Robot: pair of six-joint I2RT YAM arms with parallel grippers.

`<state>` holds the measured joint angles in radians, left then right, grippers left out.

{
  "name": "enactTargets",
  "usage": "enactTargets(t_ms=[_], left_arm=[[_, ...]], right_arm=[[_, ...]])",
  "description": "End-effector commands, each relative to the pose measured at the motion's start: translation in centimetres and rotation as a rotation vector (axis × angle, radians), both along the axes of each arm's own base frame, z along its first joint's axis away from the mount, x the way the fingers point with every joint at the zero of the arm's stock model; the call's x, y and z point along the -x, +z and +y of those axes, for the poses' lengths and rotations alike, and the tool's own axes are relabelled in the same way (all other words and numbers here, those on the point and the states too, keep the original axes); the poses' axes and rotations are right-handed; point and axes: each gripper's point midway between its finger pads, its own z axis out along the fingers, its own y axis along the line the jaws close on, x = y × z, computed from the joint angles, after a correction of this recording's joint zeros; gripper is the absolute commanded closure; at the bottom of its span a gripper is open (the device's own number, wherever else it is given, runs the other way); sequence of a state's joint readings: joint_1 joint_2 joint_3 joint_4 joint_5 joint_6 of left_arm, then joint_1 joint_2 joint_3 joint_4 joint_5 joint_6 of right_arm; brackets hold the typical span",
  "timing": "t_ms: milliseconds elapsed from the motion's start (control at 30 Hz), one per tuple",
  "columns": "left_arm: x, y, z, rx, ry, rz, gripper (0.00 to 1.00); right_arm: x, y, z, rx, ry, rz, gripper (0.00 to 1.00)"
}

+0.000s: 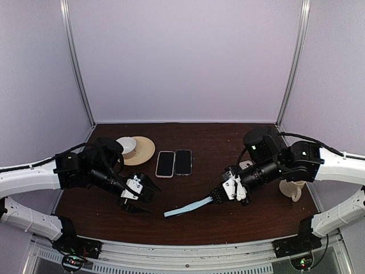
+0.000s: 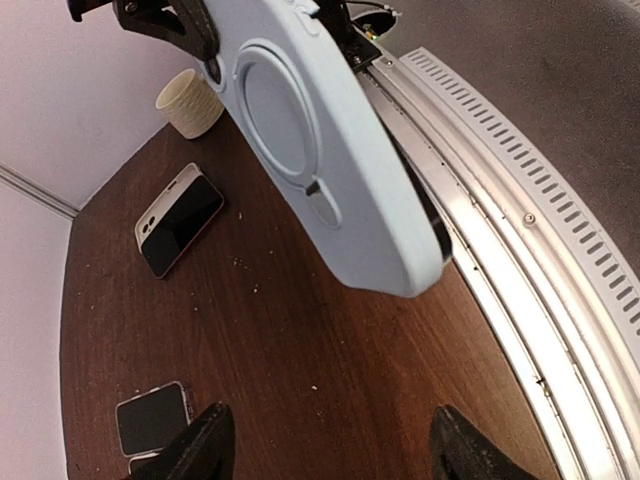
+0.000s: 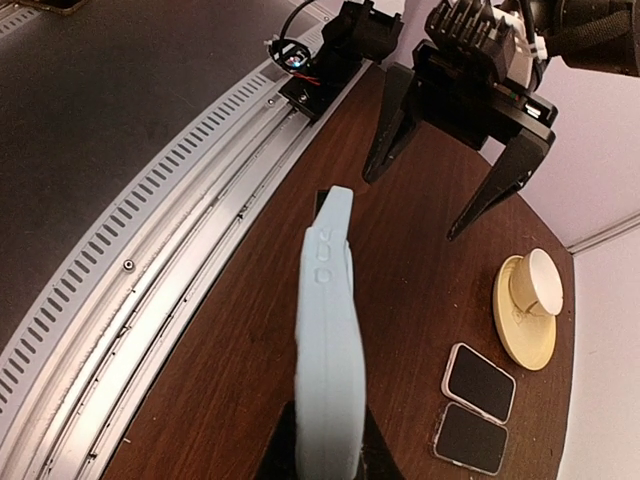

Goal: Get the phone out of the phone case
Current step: Remove the top left corner of the phone case.

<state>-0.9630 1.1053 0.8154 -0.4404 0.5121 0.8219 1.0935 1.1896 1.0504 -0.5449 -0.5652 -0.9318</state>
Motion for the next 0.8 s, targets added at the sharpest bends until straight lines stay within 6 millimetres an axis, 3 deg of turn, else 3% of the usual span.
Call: enactTargets(t_ms=[0, 267, 433, 767], left_arm=[[-1.0, 1.6, -0.4, 0.063, 0.021, -0.076, 0.3], [1.4, 4.7, -1.5, 0.19, -0.061, 0.069, 0.37], [1.9, 4.2, -1.6, 0.173, -0.089, 0.103, 0.39], [2.3, 4.1, -1.8, 0.17, -0.111, 0.139, 0.54]], right_arm=[[-2.3, 2.4, 0.3, -0.136, -0.118, -0.1, 1.0], [-2.1, 3.5, 0.9, -0.194, -0.101, -0.132, 1.0], [-1.9, 4.3, 1.3, -0.21, -0.08, -0.155, 1.0], [-1.2, 5.1, 2.6, -0.23, -0.022, -0.152, 1.0]])
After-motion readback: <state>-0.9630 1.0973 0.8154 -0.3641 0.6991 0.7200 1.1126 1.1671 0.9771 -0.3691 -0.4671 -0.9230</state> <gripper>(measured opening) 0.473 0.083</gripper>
